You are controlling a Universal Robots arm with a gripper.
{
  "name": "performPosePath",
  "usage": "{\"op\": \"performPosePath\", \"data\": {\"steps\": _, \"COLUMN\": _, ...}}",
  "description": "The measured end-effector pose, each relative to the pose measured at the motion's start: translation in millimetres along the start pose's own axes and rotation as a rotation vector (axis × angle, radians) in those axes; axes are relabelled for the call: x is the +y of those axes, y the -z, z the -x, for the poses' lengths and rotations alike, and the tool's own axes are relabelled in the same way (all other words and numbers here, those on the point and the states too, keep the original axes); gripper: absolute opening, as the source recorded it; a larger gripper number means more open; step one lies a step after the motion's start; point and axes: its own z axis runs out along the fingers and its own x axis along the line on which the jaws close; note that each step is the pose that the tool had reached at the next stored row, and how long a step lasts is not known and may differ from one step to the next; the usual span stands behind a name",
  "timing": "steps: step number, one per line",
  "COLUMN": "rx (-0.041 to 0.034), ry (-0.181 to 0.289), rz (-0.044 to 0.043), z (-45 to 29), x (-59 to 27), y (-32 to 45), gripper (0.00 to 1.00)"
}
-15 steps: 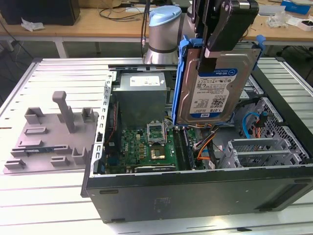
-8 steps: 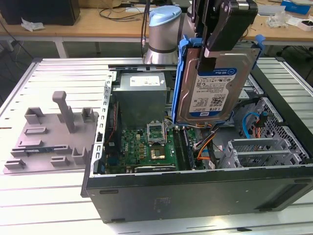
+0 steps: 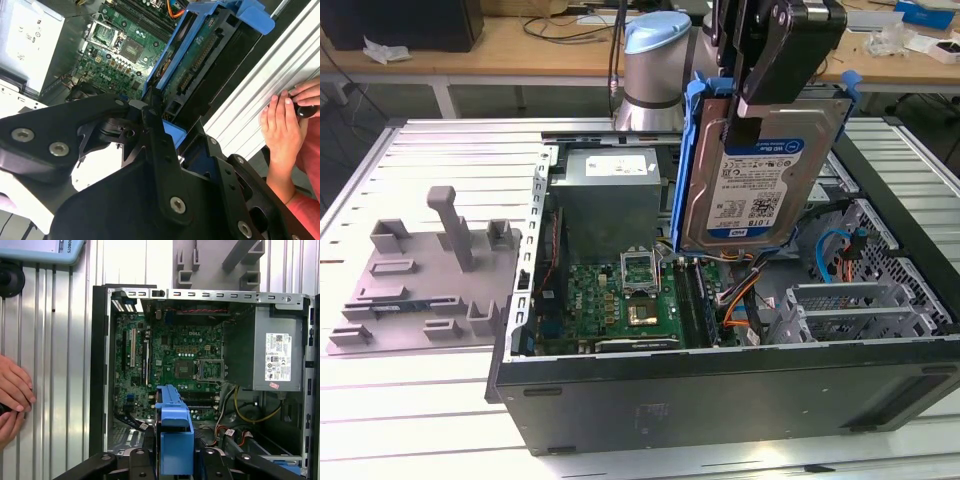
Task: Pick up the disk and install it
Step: 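Insert the disk into the insertion slot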
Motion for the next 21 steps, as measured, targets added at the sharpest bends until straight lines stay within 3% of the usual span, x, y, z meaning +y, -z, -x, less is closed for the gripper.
{"op": "performPosePath", "data": {"steps": 5, "rx": -0.0006, "ry": 0.000, "rz": 0.0000, "z": -0.1, "x": 0.0, "y": -0.2, "gripper": 0.37}}
{"op": "performPosePath", "data": {"steps": 11, "rx": -0.0094, "ry": -0.003, "rz": -0.0003, "z": -2.5, "x": -0.7, "y": -0.1, "gripper": 0.37}}
{"op": "performPosePath", "data": {"steps": 21, "rx": -0.0165, "ry": -0.013, "rz": -0.0004, "z": -9.1, "x": -17.0, "y": -0.2, "gripper": 0.37}}
